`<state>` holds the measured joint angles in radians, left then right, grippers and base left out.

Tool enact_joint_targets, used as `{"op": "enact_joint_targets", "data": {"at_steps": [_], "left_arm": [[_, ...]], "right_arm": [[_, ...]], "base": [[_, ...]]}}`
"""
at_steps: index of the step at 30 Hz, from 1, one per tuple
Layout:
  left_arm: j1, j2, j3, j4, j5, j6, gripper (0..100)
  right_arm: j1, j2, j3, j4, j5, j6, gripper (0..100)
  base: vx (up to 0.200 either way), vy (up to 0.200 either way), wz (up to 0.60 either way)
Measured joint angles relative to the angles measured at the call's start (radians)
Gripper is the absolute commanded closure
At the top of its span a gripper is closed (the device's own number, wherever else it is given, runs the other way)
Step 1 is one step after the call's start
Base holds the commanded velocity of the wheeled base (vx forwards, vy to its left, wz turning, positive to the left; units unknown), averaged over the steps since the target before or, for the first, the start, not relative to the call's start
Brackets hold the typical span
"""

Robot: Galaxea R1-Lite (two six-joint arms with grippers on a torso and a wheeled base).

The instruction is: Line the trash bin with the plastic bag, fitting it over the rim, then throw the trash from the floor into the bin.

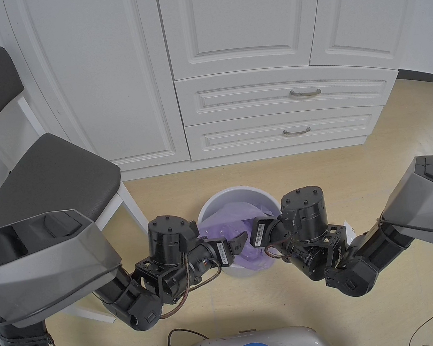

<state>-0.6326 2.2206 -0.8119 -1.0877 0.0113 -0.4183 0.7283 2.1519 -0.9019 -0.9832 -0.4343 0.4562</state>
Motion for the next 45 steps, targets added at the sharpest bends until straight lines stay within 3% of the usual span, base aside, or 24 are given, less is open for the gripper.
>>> {"op": "enact_joint_targets", "data": {"at_steps": [5,11,15,23,37,38,45], "left_arm": [[-0.025,0.017,-0.081,0.095,0.082,-0.075,0],[-0.040,0.037,-0.187,0.181,0.125,-0.218,0],[-0.036,0.056,-0.241,0.190,0.136,-0.257,0],[0.016,0.064,-0.268,0.195,0.129,-0.256,0],[0.067,0.057,-0.211,0.191,0.071,-0.177,0],[0.069,0.055,-0.210,0.191,0.071,-0.176,100],[0.081,0.016,-0.192,0.190,0.069,-0.170,100]], "right_arm": [[0.005,-0.006,0.003,0.000,-0.001,0.001,100],[0.018,-0.018,0.010,0.000,-0.001,0.001,100],[0.033,-0.033,0.022,0.000,-0.002,0.001,100],[0.055,-0.052,0.038,0.002,-0.002,0.001,100],[0.055,-0.068,0.039,0.005,-0.002,0.001,100],[0.055,-0.068,0.039,0.005,-0.002,0.001,100],[0.049,-0.067,0.040,0.008,-0.002,-0.001,100]], "base": [[0.000,0.000,0.00],[0.000,0.000,0.00],[0.000,0.000,0.00],[0.000,0.000,0.00],[0.000,0.000,0.00],[0.000,0.000,0.00],[0.000,0.000,0.00]]}}
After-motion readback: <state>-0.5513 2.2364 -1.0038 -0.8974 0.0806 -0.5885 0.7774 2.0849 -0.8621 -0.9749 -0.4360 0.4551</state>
